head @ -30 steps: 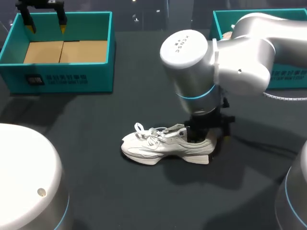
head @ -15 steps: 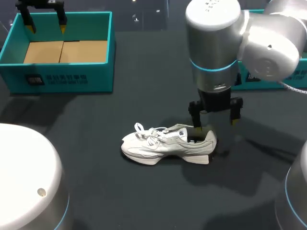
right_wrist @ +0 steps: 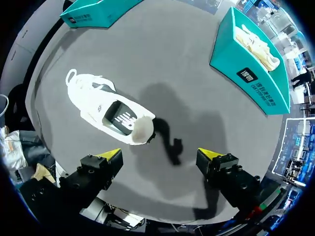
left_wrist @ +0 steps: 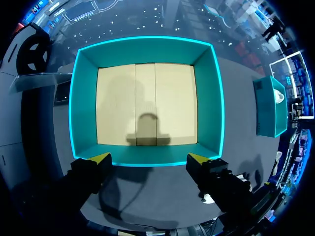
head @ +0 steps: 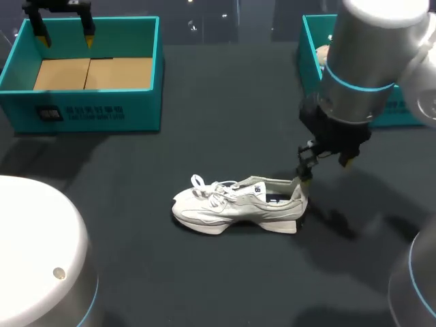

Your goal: Take the shoe out of the shoebox, open the shoe tongue, remove and reinsert the insole, then place the shoe into the shoebox

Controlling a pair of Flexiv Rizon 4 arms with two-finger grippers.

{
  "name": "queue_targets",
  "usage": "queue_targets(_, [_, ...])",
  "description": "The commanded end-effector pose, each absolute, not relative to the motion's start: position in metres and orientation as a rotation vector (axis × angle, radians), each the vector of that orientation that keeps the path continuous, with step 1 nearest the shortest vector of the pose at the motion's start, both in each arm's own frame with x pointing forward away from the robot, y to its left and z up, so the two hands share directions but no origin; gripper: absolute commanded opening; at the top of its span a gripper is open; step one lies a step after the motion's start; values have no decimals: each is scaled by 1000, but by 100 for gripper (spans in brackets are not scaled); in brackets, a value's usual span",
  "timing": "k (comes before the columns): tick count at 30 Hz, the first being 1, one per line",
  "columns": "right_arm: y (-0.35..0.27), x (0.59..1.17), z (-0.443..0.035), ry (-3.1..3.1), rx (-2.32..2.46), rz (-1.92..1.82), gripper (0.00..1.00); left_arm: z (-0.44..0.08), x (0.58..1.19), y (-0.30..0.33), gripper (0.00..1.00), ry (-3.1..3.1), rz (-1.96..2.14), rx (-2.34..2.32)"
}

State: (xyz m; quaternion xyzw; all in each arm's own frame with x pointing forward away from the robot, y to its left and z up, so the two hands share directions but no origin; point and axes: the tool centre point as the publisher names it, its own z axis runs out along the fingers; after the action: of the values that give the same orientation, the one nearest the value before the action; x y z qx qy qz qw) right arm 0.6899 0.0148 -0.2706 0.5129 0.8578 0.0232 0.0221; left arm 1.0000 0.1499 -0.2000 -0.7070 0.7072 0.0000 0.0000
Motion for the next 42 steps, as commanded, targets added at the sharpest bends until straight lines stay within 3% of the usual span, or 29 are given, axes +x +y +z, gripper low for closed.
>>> queue_targets(1, [-9,690,-276,3073,1177,1023,100,-200,1000,150,100,2222,0,-2221])
queue_targets(4, [-11,694,-283,3133,918,1110,100,-200,1000,150,100,2222,0,-2221])
queue_targets(17, [-11,694,-283,3133,918,1110,100,-200,1000,150,100,2222,0,-2221])
queue_targets(22, [-20,698,-301,3064,640,1465,100,-200,1000,150,100,2222,0,-2221])
queue_targets(27, [-33,698,-314,2926,586,1592,100,-200,1000,150,100,2222,0,-2221])
queue_targets(42, [-30,693,-335,2868,533,1531,100,-200,1000,150,100,2222,0,-2221])
